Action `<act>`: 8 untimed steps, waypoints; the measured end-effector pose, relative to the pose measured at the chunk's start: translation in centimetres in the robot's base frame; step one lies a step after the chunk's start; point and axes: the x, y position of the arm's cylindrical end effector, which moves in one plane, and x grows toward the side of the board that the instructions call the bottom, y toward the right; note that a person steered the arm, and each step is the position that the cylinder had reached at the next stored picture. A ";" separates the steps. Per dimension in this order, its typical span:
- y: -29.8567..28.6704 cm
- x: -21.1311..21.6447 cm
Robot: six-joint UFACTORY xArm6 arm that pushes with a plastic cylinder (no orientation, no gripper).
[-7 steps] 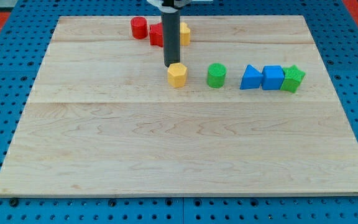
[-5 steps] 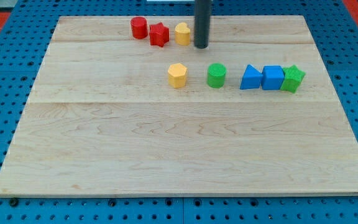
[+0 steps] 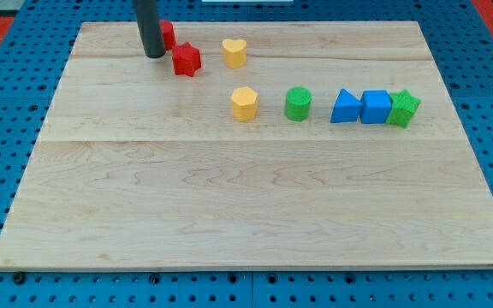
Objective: Push the red star to the left of the hexagon
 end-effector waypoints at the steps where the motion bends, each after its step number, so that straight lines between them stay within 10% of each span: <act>1: 0.5 -1.1; 3: 4.5 6.2; 8: 11.7 7.0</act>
